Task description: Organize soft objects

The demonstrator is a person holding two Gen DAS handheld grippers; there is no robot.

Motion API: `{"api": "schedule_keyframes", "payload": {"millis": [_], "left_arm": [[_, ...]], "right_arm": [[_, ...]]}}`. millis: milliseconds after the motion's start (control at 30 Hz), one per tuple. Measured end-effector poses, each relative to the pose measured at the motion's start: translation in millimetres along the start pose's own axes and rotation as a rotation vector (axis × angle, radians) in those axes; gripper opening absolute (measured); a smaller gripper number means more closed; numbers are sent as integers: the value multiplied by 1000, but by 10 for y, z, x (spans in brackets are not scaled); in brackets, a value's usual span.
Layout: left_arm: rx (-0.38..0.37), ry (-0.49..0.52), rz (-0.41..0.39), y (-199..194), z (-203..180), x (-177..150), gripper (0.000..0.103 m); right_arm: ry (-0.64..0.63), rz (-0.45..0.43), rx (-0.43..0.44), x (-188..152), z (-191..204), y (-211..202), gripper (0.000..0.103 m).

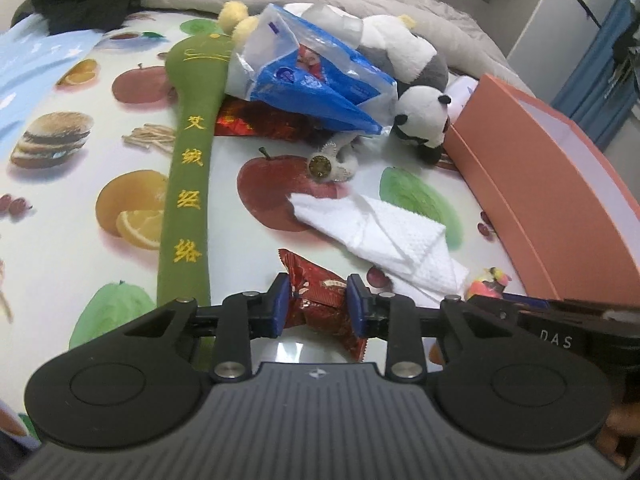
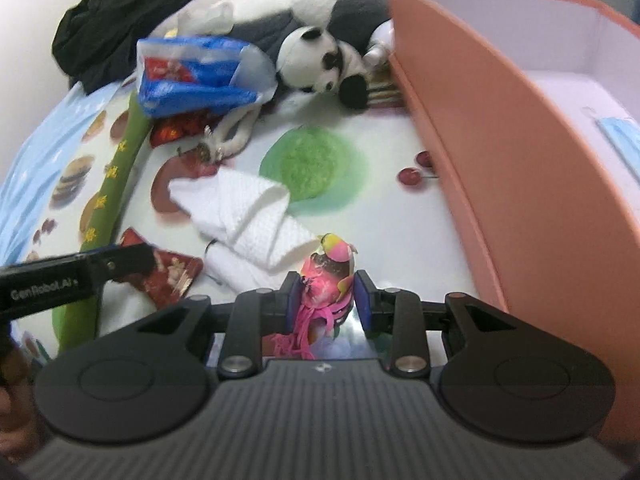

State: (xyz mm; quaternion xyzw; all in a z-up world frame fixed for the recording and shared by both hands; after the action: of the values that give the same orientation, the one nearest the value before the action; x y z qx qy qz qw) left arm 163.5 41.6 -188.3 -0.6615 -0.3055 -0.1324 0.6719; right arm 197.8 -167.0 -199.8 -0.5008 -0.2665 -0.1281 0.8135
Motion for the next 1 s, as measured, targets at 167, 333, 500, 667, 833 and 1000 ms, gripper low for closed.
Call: {"api": "schedule_keyframes", "payload": {"millis": [167,333,500,667,833,1000], "left_arm": [[-13,-9,-6,-79,28,-25,24],[-20,-29,1,-49,44,-41,23],[-17,-83,25,-9,114,-12,46],[-48,-123,-1,-163,122,62,52],[-116,-150,19,-167,3,157,58],[-139,-111,71,31,-235,224,68]], "right_arm": [[-14,-87,-27,23,73,-214,33],[-41,-121,-7,63,143,-347,34],[-13,-71,9,23,88,-265,34],[-17,-54,-34,-50,79,-252,34],[-17,-44,-41,-103,93,-270,44],[-10,-50,-77,-165,97,-278,49]]}}
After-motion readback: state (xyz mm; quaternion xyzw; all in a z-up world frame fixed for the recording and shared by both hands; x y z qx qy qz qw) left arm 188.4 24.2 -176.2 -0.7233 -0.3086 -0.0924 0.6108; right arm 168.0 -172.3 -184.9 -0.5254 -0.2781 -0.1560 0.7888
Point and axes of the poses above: each gripper's, at about its wrist camera, not at the fingertips, and y roughly the way its jaws point, z to its left, x to its top, the point moved 1 cm from there along y, roughly the way its jaws point, and after that the axes turned 15 degrees about x, right-handed, at the moved point
